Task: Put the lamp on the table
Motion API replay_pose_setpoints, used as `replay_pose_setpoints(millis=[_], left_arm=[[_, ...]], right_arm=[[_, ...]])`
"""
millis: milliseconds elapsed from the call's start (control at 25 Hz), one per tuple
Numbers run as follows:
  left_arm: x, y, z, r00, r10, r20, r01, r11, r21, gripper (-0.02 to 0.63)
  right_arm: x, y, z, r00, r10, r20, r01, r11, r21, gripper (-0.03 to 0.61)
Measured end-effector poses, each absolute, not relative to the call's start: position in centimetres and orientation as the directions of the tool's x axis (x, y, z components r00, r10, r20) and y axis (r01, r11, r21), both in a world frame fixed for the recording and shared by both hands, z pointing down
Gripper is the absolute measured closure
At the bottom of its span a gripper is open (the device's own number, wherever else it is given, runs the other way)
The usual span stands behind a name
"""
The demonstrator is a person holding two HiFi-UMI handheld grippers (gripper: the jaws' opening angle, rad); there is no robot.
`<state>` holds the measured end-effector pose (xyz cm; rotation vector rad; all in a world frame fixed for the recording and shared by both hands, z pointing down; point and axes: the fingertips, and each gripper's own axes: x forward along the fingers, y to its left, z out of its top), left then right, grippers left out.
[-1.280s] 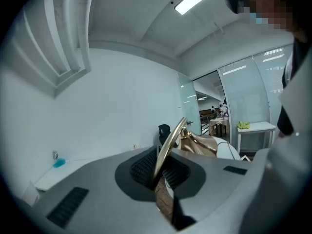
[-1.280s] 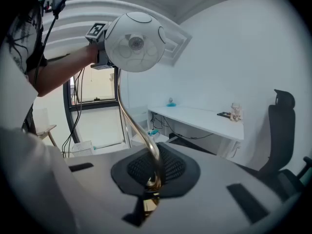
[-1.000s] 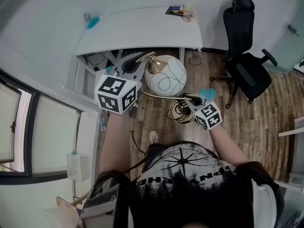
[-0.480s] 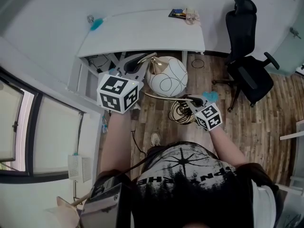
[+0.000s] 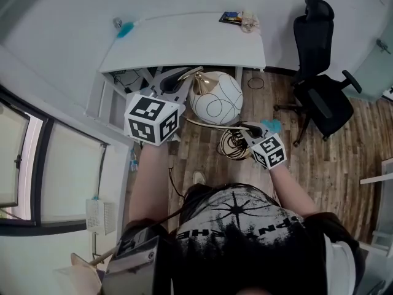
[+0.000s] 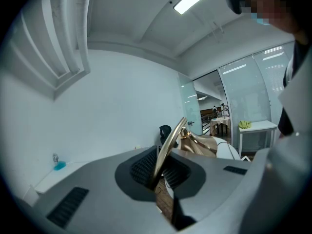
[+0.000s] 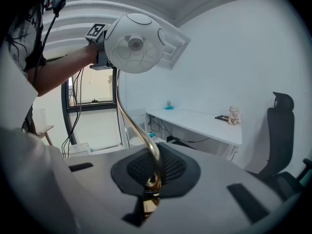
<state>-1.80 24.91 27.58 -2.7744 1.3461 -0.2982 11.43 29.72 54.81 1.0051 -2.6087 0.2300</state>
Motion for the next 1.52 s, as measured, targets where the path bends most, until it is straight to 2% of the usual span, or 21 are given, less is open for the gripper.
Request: replay_pose_setpoints(millis=[640,1520], left_arm=[[-6.1,16.1,28.2,0.652,-0.742,0.160,-0.738,-0.669,-0.095,0.591],[-14.1,3.8,29.5,0.770,-0.616,0.166,-0.612,-0.787,-0.080,0.591]], right_arm=[[7.3,21.7,55.1,-0.643,-0.663,0.384,-0.724,0.690,-0.021,0.560],[-1.5,11.6,56.3,-0.505,-0.764,0.401,-0.841,0.541,-0.029,0.558]])
